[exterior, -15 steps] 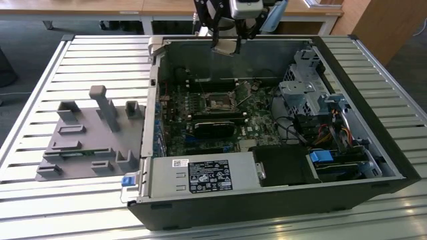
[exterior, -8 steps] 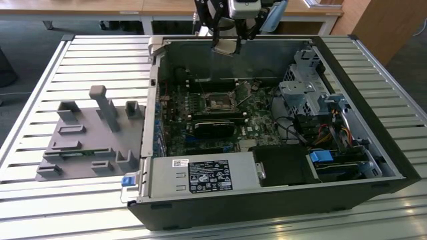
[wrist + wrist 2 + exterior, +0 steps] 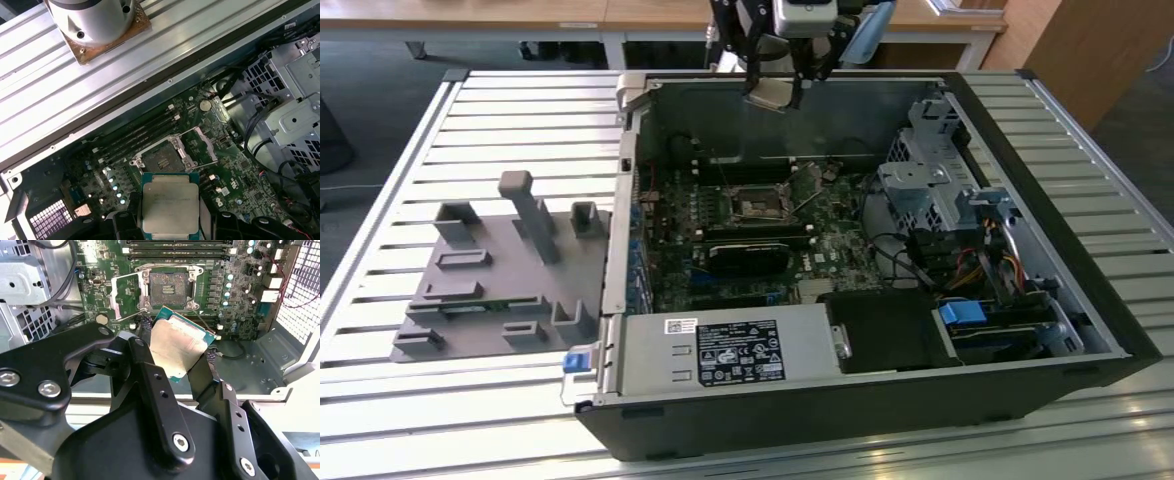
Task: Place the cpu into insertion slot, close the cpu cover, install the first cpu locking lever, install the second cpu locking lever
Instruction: 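Place the cpu into insertion slot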
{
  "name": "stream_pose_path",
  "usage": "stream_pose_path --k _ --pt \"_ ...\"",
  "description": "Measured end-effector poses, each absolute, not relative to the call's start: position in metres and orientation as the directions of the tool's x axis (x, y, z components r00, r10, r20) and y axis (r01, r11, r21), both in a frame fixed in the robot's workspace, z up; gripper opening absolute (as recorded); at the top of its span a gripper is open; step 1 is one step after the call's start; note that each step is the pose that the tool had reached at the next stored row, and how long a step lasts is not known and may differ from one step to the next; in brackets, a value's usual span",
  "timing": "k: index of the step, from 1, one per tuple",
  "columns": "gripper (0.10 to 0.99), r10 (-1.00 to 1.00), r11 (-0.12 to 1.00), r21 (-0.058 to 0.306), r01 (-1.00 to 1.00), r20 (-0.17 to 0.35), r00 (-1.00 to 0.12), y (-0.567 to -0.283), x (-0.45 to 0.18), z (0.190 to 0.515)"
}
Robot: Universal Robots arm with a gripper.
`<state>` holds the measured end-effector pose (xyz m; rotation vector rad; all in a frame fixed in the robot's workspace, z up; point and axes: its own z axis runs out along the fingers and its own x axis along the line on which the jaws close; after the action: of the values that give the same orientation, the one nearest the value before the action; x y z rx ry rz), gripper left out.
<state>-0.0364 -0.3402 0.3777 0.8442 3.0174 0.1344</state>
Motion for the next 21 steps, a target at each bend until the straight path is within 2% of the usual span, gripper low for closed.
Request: stream_pose_path --k 21 --pt "0.541 0.603 0.794 0.084 0.602 0.018 -0.797 -0.3402 -0.0364 0.3776"
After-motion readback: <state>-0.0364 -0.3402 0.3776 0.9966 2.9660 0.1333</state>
